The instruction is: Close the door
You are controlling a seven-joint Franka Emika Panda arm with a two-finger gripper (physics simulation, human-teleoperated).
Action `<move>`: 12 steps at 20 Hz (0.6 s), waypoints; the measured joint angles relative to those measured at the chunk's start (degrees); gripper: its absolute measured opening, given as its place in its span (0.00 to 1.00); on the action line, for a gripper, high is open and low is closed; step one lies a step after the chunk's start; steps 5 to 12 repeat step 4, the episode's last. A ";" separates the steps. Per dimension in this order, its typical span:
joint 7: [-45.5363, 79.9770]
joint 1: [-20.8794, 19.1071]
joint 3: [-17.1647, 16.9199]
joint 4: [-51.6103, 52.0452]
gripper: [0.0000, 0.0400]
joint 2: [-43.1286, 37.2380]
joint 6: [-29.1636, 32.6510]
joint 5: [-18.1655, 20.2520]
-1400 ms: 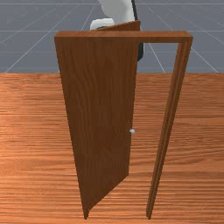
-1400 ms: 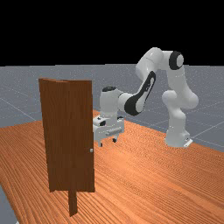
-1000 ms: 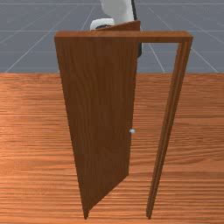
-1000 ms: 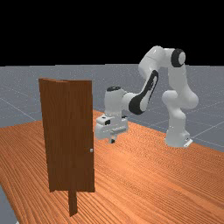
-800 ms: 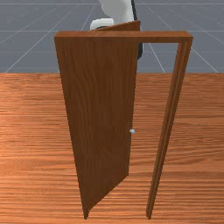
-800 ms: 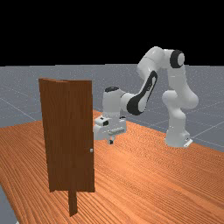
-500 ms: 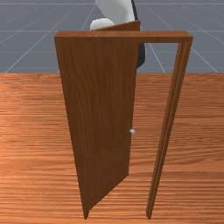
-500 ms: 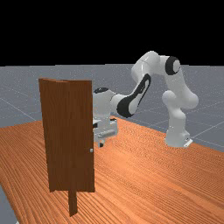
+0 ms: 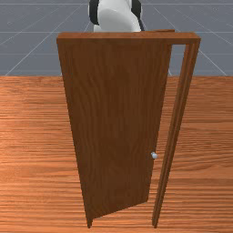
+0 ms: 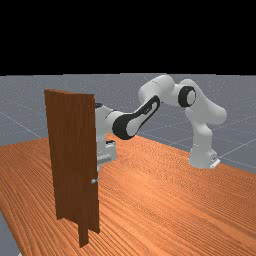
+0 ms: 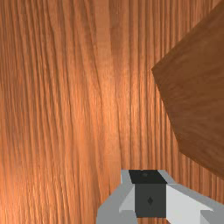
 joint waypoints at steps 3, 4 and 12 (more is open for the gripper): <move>3.35 2.87 0.13 0.45 0.00 0.27 -0.40 -0.62; 5.03 4.38 0.27 1.29 0.00 0.74 -0.87 -0.81; 5.03 4.38 0.27 1.29 0.00 0.74 -0.87 -0.81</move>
